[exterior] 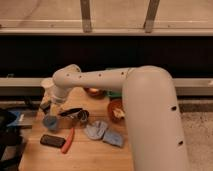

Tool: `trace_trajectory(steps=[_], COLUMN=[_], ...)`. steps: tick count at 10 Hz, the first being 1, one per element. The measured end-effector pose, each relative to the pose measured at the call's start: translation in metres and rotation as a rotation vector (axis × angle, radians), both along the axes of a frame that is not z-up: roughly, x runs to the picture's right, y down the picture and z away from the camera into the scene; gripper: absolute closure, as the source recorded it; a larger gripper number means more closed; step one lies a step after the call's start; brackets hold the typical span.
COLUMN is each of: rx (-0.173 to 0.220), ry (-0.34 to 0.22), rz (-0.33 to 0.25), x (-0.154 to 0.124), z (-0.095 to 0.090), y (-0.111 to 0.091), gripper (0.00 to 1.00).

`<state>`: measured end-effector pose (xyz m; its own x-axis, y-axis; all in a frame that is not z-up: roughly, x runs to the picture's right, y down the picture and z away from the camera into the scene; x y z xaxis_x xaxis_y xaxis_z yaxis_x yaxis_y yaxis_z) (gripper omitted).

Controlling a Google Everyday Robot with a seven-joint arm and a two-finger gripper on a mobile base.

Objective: Place brush in plastic cup

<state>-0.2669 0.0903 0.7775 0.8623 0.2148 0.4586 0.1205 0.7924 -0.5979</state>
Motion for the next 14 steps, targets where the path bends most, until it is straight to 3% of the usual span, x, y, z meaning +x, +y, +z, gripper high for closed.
trace_trajectory(steps=[11, 14], rx=[-0.048, -0.045], ry=[0.011, 0.043], rz=[0.007, -0.032], x=[0.005, 0.003], z=[-0.013, -0.013], y=[0.027, 0.026], gripper=[1.00, 1.00])
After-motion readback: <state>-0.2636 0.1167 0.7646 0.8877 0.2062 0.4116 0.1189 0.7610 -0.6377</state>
